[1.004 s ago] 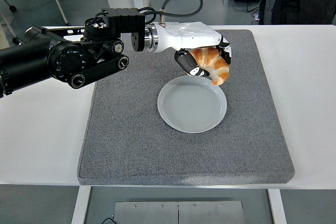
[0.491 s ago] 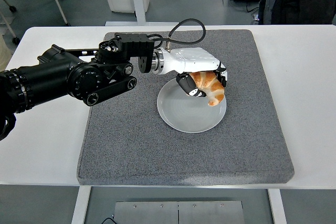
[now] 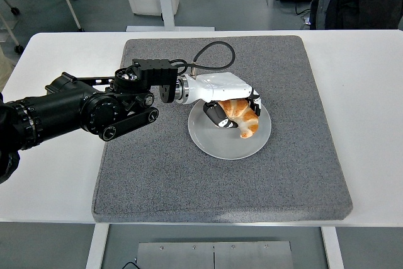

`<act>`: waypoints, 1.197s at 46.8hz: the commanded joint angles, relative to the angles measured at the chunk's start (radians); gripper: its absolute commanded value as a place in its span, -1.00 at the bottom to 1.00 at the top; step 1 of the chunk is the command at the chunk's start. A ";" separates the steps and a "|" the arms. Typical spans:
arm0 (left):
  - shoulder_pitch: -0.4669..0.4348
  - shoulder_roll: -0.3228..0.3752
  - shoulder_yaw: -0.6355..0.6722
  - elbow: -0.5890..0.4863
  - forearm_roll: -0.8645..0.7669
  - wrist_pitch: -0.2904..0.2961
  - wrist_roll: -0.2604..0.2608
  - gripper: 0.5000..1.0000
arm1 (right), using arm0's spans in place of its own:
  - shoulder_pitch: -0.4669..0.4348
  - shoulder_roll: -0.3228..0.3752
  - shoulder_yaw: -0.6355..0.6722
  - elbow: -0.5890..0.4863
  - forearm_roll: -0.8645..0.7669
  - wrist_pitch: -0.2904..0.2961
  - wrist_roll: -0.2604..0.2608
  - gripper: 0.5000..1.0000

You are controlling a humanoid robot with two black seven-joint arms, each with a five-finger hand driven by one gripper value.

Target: Place the bread on the plate

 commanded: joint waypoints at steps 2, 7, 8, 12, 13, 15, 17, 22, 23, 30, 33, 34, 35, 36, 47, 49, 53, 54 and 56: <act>0.017 0.002 0.001 0.010 0.000 0.004 0.000 -1.00 | 0.000 0.000 0.000 0.000 0.000 0.000 0.000 1.00; 0.027 0.002 0.001 0.012 0.001 0.014 -0.002 -1.00 | 0.000 0.000 0.000 0.000 0.000 0.000 0.000 1.00; 0.029 0.002 0.001 0.012 0.001 0.016 -0.002 -1.00 | 0.000 0.000 0.000 0.000 0.000 0.000 0.000 1.00; 0.037 0.002 0.001 0.012 0.001 0.016 -0.003 -1.00 | 0.000 0.000 0.000 0.000 0.000 0.000 0.000 1.00; 0.038 0.002 0.001 0.012 0.004 0.018 -0.003 -1.00 | 0.000 0.000 0.000 0.000 0.000 0.000 0.000 1.00; 0.041 0.002 0.001 0.012 0.009 0.019 -0.002 -1.00 | 0.000 0.000 0.000 0.000 0.000 0.000 0.000 1.00; 0.047 0.002 0.001 0.012 0.012 0.021 -0.002 -1.00 | 0.000 0.000 0.000 0.000 0.000 0.000 0.000 1.00; 0.055 0.002 0.001 0.012 0.014 0.024 -0.002 -1.00 | 0.000 0.000 0.000 0.000 0.000 0.000 0.000 1.00; 0.055 0.002 0.001 0.012 0.015 0.024 -0.002 -1.00 | 0.000 0.000 0.000 0.000 0.000 0.000 0.000 1.00; 0.058 0.002 0.001 0.012 0.015 0.025 -0.002 -1.00 | 0.000 0.000 0.000 0.000 0.000 0.000 0.000 1.00; 0.058 0.002 0.001 0.012 0.015 0.025 -0.003 -1.00 | 0.000 0.000 0.000 0.000 0.000 0.000 0.000 1.00; 0.058 0.002 0.000 0.013 0.014 0.025 -0.002 -1.00 | 0.000 0.000 0.000 0.000 0.000 0.000 0.000 1.00; 0.060 0.002 0.000 0.013 0.014 0.025 -0.002 -1.00 | 0.000 0.000 0.000 0.000 0.000 0.000 0.000 1.00; 0.060 0.002 0.000 0.013 0.014 0.025 0.000 -1.00 | 0.000 0.000 0.000 0.000 0.000 0.000 0.000 1.00; 0.058 0.011 -0.002 0.013 0.001 0.021 0.000 0.97 | 0.000 0.000 0.000 0.000 0.000 0.000 0.000 1.00; 0.057 0.015 -0.002 0.012 0.001 0.021 0.000 0.97 | 0.000 0.000 0.000 0.000 0.000 0.000 0.000 1.00; 0.049 0.023 -0.003 0.010 -0.002 0.019 -0.002 0.97 | 0.000 0.000 0.000 0.000 0.000 0.000 0.000 1.00; 0.047 0.025 -0.005 0.009 -0.002 0.019 -0.002 0.97 | 0.000 0.000 0.000 0.000 0.000 0.000 0.000 1.00; 0.043 0.034 -0.007 0.001 -0.003 0.018 -0.002 0.97 | 0.000 0.000 0.000 0.000 0.000 0.000 0.000 1.00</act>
